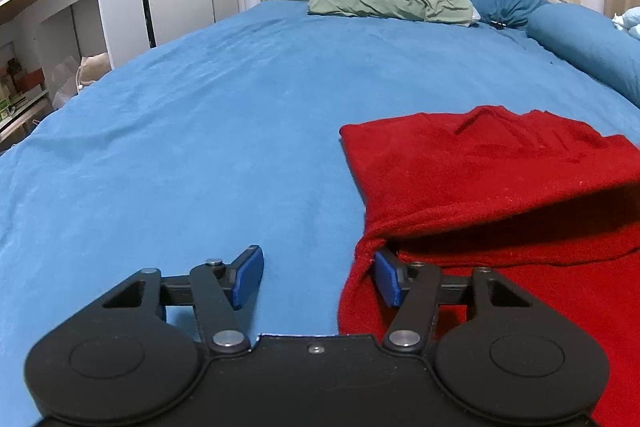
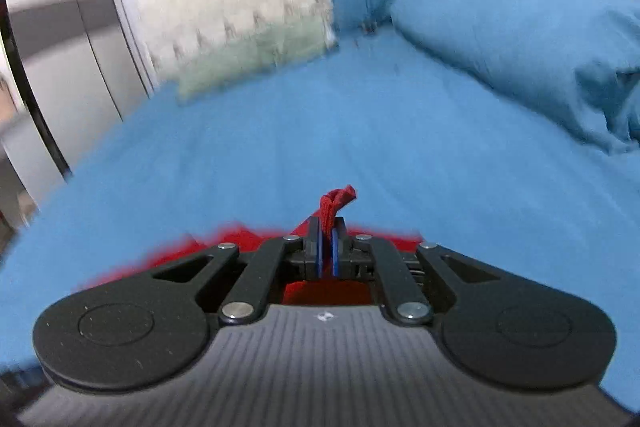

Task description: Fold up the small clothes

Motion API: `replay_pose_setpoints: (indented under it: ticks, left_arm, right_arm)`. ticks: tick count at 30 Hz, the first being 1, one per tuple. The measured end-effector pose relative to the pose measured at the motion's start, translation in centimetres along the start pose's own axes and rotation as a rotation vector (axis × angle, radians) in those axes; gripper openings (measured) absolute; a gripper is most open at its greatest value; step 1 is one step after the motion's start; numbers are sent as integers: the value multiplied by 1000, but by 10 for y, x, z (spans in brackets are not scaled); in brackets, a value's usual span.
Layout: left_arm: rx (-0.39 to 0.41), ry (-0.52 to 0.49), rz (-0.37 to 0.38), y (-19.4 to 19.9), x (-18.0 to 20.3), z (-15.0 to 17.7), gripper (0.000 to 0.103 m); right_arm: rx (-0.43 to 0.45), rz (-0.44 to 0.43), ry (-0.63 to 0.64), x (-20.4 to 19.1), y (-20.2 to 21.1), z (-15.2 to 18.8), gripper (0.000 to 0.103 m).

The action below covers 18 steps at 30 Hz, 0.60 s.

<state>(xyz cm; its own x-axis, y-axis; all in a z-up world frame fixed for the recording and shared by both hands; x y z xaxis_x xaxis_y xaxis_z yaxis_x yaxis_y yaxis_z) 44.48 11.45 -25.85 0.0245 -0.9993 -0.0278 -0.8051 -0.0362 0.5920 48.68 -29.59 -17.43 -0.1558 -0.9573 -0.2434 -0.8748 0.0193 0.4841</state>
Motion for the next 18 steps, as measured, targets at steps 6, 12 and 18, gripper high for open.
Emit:
replay_pose_setpoints:
  ticks: [6, 12, 18]
  left_arm:
    - [-32, -39, 13, 13, 4, 5, 52]
    - [92, -112, 130, 57, 38, -25, 79]
    - [18, -66, 263, 22, 82, -34, 88]
  right_arm:
    - [-55, 21, -64, 34, -11, 41, 21]
    - [-75, 69, 64, 36, 10, 67, 101]
    - [-7, -40, 158, -10, 6, 61, 103]
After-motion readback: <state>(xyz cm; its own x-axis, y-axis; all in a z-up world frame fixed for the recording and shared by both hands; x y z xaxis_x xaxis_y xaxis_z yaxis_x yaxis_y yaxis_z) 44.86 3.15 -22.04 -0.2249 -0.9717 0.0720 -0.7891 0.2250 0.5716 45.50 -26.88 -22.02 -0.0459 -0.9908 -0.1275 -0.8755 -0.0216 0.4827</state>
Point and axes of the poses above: each gripper's, at about its wrist camera, not at the fingertips, and y roughly against the way its jaws point, x to its right, z to its underside, the point moved 9 cm from there along -y, roughly the way its jaws point, and after that the axes turned 3 degrees about x, right-handed, at the moved point
